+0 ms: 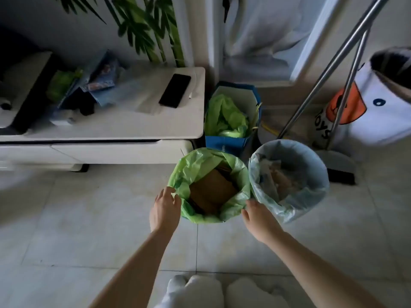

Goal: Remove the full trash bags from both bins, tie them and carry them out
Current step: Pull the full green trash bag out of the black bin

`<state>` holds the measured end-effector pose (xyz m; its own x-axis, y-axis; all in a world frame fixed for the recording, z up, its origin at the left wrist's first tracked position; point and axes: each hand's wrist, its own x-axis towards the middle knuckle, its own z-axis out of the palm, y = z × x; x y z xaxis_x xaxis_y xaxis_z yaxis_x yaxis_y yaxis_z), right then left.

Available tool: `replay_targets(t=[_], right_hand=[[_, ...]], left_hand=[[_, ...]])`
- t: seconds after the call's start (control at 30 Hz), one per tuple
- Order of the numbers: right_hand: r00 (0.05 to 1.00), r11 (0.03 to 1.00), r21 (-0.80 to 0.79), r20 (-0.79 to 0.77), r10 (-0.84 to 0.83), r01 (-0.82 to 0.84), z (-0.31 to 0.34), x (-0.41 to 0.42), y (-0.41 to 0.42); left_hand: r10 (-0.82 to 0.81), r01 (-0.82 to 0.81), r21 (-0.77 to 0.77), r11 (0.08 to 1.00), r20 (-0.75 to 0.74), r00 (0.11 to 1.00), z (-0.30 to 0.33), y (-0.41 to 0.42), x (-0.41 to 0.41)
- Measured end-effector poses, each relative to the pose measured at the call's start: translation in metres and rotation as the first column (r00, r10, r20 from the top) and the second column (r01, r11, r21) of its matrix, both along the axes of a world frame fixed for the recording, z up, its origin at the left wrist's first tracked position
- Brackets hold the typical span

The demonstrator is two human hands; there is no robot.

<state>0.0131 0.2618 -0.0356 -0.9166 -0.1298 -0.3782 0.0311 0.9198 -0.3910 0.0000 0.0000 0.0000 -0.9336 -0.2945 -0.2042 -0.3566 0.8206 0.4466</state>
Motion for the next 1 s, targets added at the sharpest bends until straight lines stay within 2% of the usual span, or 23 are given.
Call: replay_targets(t=[0.07,0.13,0.23,0.27,0.3,0.37,0.4,0.47,0.53,0.67,0.77,0.87,1.0], right_hand=[[0.987,0.982,-0.100,0.031,-0.158,0.161,-0.025,0.000,-0.002],[0.959,0.951,-0.128,0.047,-0.278,0.282,-0.045,-0.002,-0.006],[0.888,0.830,-0.333,0.055,-0.457,0.448,-0.077,0.004,-0.011],[0.852,0.745,-0.427,0.140,-0.505,0.512,-0.080,0.005,-0.013],[0.783,0.610,-0.504,0.279,-0.555,0.612,-0.083,0.004,-0.016],[0.584,0.268,-0.536,0.598,-0.548,0.800,-0.086,0.000,-0.019],[0.511,0.136,-0.519,0.700,-0.498,0.844,-0.084,-0.001,-0.019],[0.438,-0.020,-0.493,0.791,-0.428,0.870,-0.081,-0.001,-0.015],[0.421,-0.089,-0.496,0.808,-0.412,0.864,-0.079,0.000,-0.011],[0.388,-0.140,-0.492,0.805,-0.449,0.859,-0.069,-0.004,-0.010],[0.358,-0.095,-0.473,0.770,-0.529,0.876,-0.056,-0.007,-0.012],[0.393,0.022,-0.485,0.681,-0.618,0.874,-0.044,-0.011,-0.012],[0.532,0.222,-0.543,0.522,-0.667,0.810,-0.018,-0.027,-0.015]], left_hand=[[0.072,-0.070,0.038,0.997,-0.066,0.995,-0.024,-0.005,-0.003],[0.150,-0.139,0.121,0.983,-0.095,0.984,-0.050,-0.012,-0.007],[0.280,-0.250,0.307,0.918,-0.057,0.958,-0.082,-0.021,-0.006],[0.306,-0.281,0.347,0.895,-0.019,0.952,-0.088,-0.022,-0.006],[0.313,-0.292,0.381,0.877,0.009,0.950,-0.097,-0.024,-0.006],[0.327,-0.322,0.462,0.826,0.072,0.942,-0.107,-0.027,-0.006],[0.341,-0.347,0.521,0.780,0.111,0.933,-0.110,-0.028,-0.006],[0.362,-0.399,0.628,0.668,0.194,0.912,-0.114,-0.030,-0.003],[0.368,-0.432,0.678,0.595,0.248,0.896,-0.112,-0.030,0.001],[0.379,-0.450,0.711,0.541,0.271,0.885,-0.098,-0.028,0.009],[0.408,-0.485,0.702,0.522,0.295,0.864,-0.087,-0.026,0.010],[0.409,-0.465,0.684,0.562,0.260,0.875,-0.072,-0.020,0.003],[0.357,-0.356,0.685,0.636,0.148,0.922,-0.033,-0.013,-0.015]])
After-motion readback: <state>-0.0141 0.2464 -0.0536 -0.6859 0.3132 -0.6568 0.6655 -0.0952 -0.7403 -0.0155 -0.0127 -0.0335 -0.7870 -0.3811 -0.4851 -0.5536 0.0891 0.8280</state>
